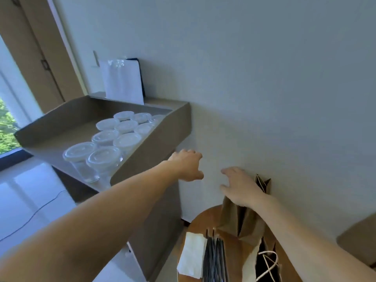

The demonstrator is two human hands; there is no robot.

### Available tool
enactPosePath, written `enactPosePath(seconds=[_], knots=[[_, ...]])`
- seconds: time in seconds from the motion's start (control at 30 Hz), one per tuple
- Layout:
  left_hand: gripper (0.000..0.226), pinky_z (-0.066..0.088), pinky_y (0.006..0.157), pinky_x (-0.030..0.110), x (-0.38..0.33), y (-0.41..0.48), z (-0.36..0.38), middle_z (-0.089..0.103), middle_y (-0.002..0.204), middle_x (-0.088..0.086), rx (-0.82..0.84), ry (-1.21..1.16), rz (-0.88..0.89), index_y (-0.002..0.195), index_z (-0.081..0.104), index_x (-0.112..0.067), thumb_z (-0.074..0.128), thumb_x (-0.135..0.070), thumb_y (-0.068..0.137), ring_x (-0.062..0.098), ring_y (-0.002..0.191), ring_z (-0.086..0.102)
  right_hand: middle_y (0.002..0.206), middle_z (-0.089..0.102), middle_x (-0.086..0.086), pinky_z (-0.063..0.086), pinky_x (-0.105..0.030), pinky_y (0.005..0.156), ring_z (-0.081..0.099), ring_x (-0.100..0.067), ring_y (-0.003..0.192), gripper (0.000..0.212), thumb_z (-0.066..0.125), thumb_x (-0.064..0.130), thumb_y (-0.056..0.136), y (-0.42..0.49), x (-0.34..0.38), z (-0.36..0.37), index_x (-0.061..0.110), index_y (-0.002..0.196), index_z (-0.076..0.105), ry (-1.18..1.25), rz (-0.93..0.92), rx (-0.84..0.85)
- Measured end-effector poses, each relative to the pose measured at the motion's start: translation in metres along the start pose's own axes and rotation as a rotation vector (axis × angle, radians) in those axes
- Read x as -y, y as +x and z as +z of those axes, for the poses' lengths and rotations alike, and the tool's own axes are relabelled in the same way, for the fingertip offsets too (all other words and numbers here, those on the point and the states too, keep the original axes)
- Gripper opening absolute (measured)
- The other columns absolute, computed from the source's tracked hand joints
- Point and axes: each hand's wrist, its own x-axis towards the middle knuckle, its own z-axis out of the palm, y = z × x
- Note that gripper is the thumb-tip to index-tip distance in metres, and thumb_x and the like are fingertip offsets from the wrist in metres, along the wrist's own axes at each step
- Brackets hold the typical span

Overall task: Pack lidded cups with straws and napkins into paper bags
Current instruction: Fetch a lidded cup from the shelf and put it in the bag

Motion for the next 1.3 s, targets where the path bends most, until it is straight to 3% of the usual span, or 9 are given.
enactPosePath(seconds=[0.17, 0.3, 0.43, 0.7, 0.8, 0.93, 1.13, 1.3], knots=[[0.06, 0.045, 0.095, 0.042, 0.102, -0.011, -0.059, 0.05, 0.139, 0.008, -0.157, -0.031, -0.121, 0.137, 0.047, -0.02, 0.058, -0.045, 0.084, 0.029, 0.126, 0.046, 0.15, 0.037, -0.005, 0.034, -0.038, 0.108, 0.035, -0.026, 0.138, 0.059, 0.053, 0.039, 0.096, 0.062, 0.096, -0.029, 0.018, 0.149, 0.037, -0.078, -0.154, -0.093], [0.066, 0.041, 0.1, 0.044, 0.197, -0.022, -0.08, 0.043, 0.149, 0.004, -0.211, -0.056, -0.205, 0.145, 0.041, -0.022, 0.059, -0.045, 0.086, 0.028, 0.135, 0.04, 0.152, 0.037, -0.003, 0.036, -0.039, 0.11, 0.037, -0.025, 0.138, 0.058, 0.055, 0.038, 0.094, 0.112, 0.175, -0.033, 0.019, 0.147, 0.04, -0.094, -0.233, -0.12], [0.064, 0.045, 0.097, 0.042, 0.295, -0.024, -0.085, 0.048, 0.143, 0.005, -0.214, -0.082, -0.286, 0.143, 0.043, -0.02, 0.061, -0.044, 0.087, 0.029, 0.128, 0.046, 0.151, 0.039, -0.005, 0.036, -0.037, 0.106, 0.04, -0.026, 0.135, 0.054, 0.054, 0.038, 0.094, 0.172, 0.252, -0.02, 0.018, 0.142, 0.044, -0.123, -0.285, -0.089], [0.072, 0.045, 0.098, 0.042, 0.438, -0.012, -0.054, 0.043, 0.145, 0.004, -0.138, -0.129, -0.379, 0.148, 0.035, -0.023, 0.062, -0.046, 0.085, 0.028, 0.128, 0.044, 0.153, 0.038, 0.001, 0.036, -0.035, 0.102, 0.041, -0.023, 0.134, 0.07, 0.064, 0.045, 0.084, 0.296, 0.367, 0.024, 0.023, 0.146, 0.04, -0.154, -0.334, 0.025], [0.072, 0.044, 0.099, 0.041, 0.471, -0.001, -0.045, 0.043, 0.144, 0.004, -0.135, -0.142, -0.365, 0.147, 0.036, -0.023, 0.064, -0.046, 0.085, 0.028, 0.13, 0.043, 0.147, 0.043, 0.002, 0.038, -0.035, 0.101, 0.043, -0.023, 0.133, 0.076, 0.07, 0.047, 0.077, 0.334, 0.389, 0.039, 0.023, 0.144, 0.042, -0.22, -0.347, 0.06], [0.068, 0.045, 0.099, 0.043, 0.494, 0.013, -0.03, 0.045, 0.141, 0.004, -0.112, -0.165, -0.329, 0.144, 0.04, -0.022, 0.062, -0.046, 0.083, 0.027, 0.13, 0.041, 0.155, 0.032, 0.007, 0.038, -0.032, 0.099, 0.04, -0.019, 0.136, 0.099, 0.08, 0.047, 0.069, 0.37, 0.404, 0.054, 0.031, 0.152, 0.029, -0.309, -0.35, 0.187], [0.069, 0.044, 0.101, 0.042, 0.513, 0.025, -0.015, 0.044, 0.144, 0.004, -0.075, -0.179, -0.303, 0.146, 0.038, -0.023, 0.059, -0.047, 0.084, 0.026, 0.132, 0.039, 0.157, 0.029, 0.012, 0.035, -0.042, 0.114, 0.033, -0.02, 0.142, 0.11, 0.088, 0.044, 0.064, 0.4, 0.405, 0.063, 0.037, 0.153, 0.023, -0.401, -0.335, 0.311], [0.072, 0.041, 0.102, 0.04, 0.516, 0.034, -0.007, 0.039, 0.149, 0.002, -0.054, -0.172, -0.273, 0.15, 0.033, -0.025, 0.058, -0.049, 0.087, 0.025, 0.136, 0.036, 0.152, 0.034, 0.008, 0.031, -0.04, 0.114, 0.032, -0.022, 0.14, 0.111, 0.087, 0.045, 0.063, 0.407, 0.402, 0.074, 0.037, 0.152, 0.022, -0.459, -0.412, 0.242]])
